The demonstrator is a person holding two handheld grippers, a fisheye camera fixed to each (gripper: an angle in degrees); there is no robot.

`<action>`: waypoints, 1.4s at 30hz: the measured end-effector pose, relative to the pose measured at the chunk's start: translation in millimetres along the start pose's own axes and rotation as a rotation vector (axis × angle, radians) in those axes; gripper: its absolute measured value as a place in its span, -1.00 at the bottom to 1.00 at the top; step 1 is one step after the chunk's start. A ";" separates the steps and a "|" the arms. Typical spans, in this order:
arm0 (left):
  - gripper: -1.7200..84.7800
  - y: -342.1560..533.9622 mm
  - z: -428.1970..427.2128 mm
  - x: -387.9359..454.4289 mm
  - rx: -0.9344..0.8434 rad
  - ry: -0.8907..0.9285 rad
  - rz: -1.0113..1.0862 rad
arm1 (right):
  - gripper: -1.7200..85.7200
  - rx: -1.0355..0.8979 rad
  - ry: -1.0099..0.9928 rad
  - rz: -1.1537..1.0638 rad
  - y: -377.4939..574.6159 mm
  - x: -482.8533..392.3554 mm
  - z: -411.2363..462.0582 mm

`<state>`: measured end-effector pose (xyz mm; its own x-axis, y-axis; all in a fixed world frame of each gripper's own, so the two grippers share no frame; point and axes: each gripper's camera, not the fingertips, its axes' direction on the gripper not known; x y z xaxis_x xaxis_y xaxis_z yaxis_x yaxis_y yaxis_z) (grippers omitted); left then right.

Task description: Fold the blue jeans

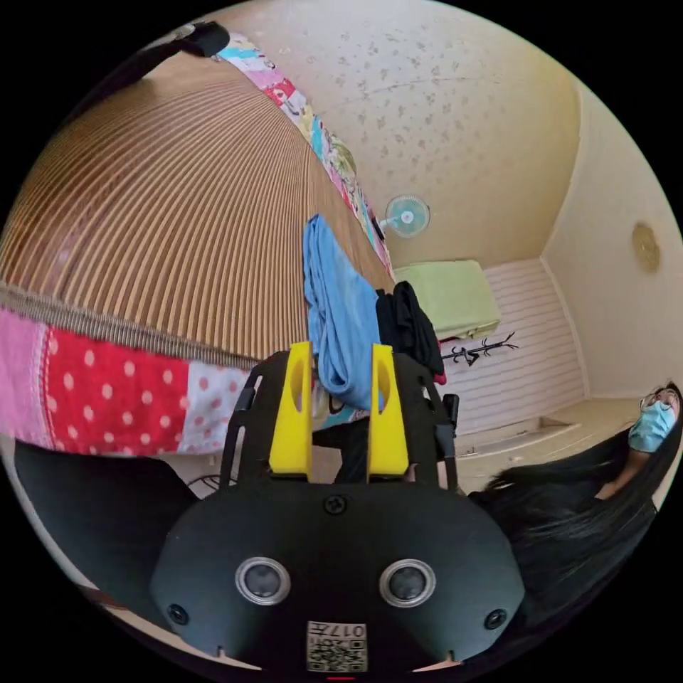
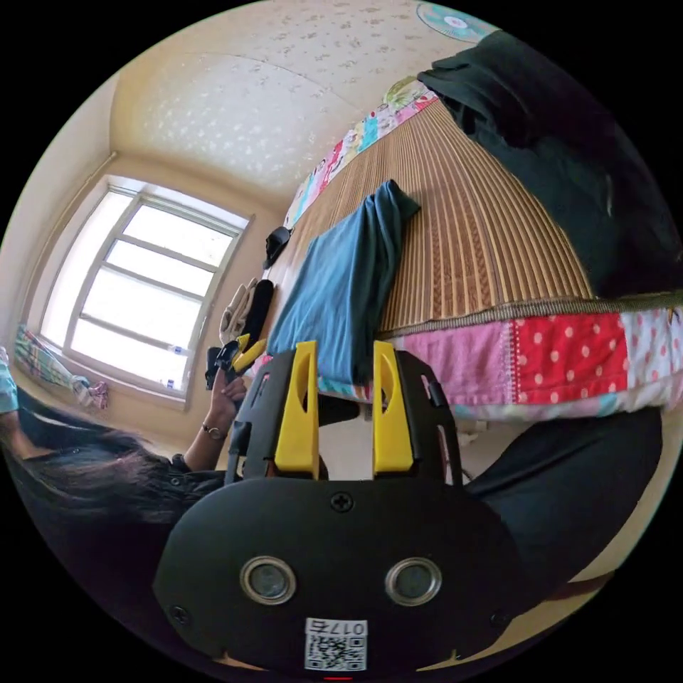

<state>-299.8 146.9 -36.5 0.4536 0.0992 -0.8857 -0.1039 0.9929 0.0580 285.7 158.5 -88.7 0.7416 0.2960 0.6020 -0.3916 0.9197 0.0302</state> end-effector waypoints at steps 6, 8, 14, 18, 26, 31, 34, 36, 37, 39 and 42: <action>-0.60 -64.9 79.5 -1.2 -0.179 -0.072 -0.001 | -0.57 -0.027 0.102 0.076 -83.9 11.6 69.7; -0.57 -60.5 94.8 1.0 -0.207 -0.082 -0.001 | -0.58 -0.039 0.072 0.103 -86.3 16.3 90.0; -0.71 8.5 100.1 21.0 -0.164 -0.149 -0.011 | -0.69 -0.063 -0.026 0.118 -43.5 10.5 113.6; -0.80 55.1 72.0 1.2 -0.166 0.174 -0.135 | -0.74 -0.195 -0.328 0.121 -27.1 15.8 110.7; -0.81 74.4 -104.5 60.3 0.162 0.046 0.017 | -0.77 -0.309 -0.494 -0.249 -71.7 -148.3 164.1; -0.81 42.6 -260.3 123.4 0.404 -0.134 0.200 | -0.78 -0.268 -0.614 -0.523 -122.5 -300.0 210.5; -0.80 7.0 -344.8 138.2 0.492 -0.265 0.167 | -0.77 -0.212 -0.615 -0.562 -149.7 -390.4 248.5; -0.77 -22.1 -395.7 122.0 0.483 -0.338 0.065 | -0.76 -0.160 -0.536 -0.542 -162.8 -441.3 291.4; -0.76 -26.5 -405.9 113.8 0.475 -0.357 0.031 | -0.76 -0.163 -0.506 -0.527 -163.9 -449.2 304.9; -0.73 -18.2 -431.6 69.6 0.467 -0.408 -0.160 | -0.75 -0.233 -0.327 -0.447 -152.9 -456.5 361.1; -0.70 42.0 -420.1 23.5 0.495 -0.466 -0.300 | -0.79 -0.357 -0.253 -0.444 -96.3 -418.0 397.0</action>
<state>-665.3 163.2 -248.4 0.7398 -0.2723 -0.6153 0.4446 0.8842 0.1432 -202.8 -156.3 -26.4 0.6225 -0.1648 0.7651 0.1631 0.9834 0.0791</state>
